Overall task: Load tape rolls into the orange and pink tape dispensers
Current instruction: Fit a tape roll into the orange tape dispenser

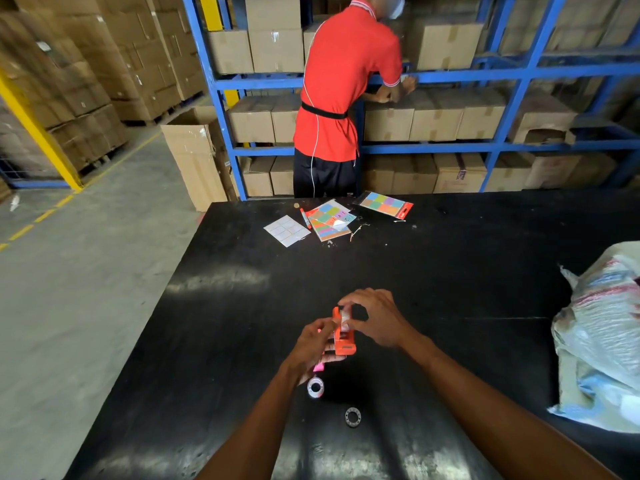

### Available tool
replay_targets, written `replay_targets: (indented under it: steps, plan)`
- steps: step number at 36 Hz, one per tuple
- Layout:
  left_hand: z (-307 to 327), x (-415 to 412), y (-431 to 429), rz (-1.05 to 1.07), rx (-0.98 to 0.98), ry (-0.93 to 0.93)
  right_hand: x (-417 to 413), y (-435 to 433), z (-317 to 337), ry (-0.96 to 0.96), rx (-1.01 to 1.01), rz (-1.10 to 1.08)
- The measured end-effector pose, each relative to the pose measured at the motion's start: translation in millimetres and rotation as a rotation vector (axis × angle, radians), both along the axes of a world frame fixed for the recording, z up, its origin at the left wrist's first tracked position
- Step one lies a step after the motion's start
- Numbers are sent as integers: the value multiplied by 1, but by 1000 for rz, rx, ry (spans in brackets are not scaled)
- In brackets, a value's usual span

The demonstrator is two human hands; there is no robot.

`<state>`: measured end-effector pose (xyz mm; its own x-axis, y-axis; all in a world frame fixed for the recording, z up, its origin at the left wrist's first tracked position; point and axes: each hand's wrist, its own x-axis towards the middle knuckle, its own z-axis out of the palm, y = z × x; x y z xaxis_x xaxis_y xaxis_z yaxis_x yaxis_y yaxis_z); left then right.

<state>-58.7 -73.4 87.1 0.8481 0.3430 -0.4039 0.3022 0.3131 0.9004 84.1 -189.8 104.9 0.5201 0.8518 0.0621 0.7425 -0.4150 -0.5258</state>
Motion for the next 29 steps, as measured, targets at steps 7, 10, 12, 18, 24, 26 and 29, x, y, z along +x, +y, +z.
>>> replay_targets:
  steps: [7,10,12,18,24,26,29]
  plan:
    - [1,3,3,6,7,-7,2,0,-3,-26,-63,24]
    - [1,2,4,10,18,-2,3,-1,-3,-38,-27,46]
    - [-2,2,4,17,19,8,4,0,-3,-48,-16,47]
    - [-5,1,2,32,-5,16,7,4,-1,-34,-73,48]
    - [-2,3,3,21,5,17,3,5,-2,-33,-91,34]
    - [-2,2,3,29,6,18,4,5,-2,-23,-82,38]
    - [-3,3,4,31,5,21,7,4,-2,-25,-75,47]
